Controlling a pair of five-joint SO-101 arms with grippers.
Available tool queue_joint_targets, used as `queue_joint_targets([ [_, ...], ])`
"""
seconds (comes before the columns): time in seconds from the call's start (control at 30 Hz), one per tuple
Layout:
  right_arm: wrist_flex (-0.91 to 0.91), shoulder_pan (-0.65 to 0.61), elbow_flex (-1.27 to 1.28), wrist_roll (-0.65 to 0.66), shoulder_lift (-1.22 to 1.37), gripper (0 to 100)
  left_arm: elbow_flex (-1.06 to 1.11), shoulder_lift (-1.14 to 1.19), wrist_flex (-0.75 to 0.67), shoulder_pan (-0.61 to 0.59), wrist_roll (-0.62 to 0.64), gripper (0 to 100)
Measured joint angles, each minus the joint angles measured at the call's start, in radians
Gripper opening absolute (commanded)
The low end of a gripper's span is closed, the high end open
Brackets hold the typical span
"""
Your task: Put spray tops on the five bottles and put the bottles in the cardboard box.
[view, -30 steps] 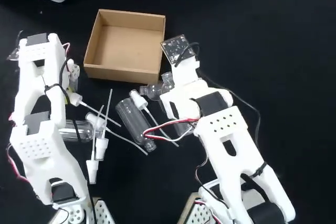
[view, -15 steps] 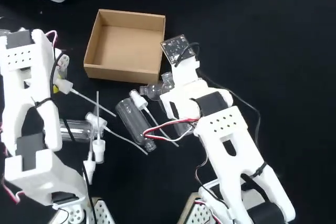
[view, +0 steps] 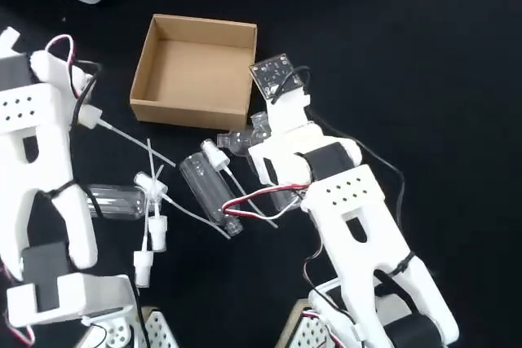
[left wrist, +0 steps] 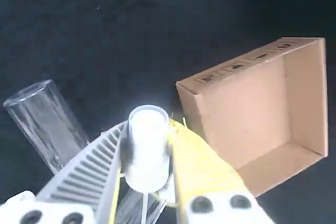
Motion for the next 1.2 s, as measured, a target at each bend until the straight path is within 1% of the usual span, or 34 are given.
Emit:
queue_joint_targets([
  [0.23,0.000,0.000,0.000,0.000,0.000,4.9,0.051,-0.095,-0.005,0.000,0.000,3],
  [0.33,0.000,0.000,0.000,0.000,0.000,4.9,0.089,-0.152,-0.031,0.000,0.000,3],
  [0.47,0.000,0.000,0.000,0.000,-0.005,4.9,0.190,-0.233,-0.100,0.000,0.000,3],
  [0.67,0.000,0.000,0.058,0.000,-0.150,4.9,0.354,-0.368,-0.216,0.000,0.000,3],
  [0.83,-0.017,0.002,0.115,0.000,-0.233,4.9,0.431,-0.479,-0.287,0.000,0.000,3],
  [0.97,-0.021,0.000,0.120,-0.002,-0.267,4.9,0.474,-0.539,-0.318,-0.005,0.000,3],
  [1.2,-0.028,0.000,0.172,-0.002,-0.365,4.9,0.477,-0.637,-0.318,-0.005,0.000,3],
])
